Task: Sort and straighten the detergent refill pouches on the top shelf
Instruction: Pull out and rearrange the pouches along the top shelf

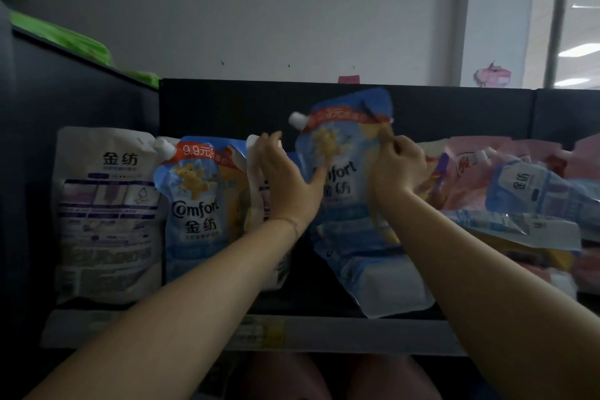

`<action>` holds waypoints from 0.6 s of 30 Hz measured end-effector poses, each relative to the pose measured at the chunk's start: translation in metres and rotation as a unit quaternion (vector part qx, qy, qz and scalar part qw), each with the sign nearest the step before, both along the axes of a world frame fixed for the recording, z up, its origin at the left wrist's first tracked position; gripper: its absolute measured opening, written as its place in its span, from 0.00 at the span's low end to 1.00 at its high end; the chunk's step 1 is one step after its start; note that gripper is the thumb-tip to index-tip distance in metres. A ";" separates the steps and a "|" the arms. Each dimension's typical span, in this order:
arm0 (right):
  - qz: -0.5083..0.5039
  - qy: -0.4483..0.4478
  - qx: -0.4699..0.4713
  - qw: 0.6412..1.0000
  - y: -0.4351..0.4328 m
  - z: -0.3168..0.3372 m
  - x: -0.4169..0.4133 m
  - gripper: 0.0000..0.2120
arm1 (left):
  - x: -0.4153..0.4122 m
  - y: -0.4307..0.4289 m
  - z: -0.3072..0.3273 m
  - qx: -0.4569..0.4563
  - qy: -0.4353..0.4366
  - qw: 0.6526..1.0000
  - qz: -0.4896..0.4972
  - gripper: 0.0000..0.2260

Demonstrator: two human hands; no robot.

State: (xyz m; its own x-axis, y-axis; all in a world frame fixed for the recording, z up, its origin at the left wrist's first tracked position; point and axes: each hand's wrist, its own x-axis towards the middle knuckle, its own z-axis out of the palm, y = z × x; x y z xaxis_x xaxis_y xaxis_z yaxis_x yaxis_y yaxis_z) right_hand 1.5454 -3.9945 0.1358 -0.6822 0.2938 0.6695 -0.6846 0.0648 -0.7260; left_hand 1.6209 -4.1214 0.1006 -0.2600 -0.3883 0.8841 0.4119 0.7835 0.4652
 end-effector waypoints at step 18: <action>0.282 -0.233 0.223 0.904 -0.073 -0.046 -0.015 0.22 | 0.028 -0.001 -0.092 -0.021 -0.085 0.996 0.010 0.47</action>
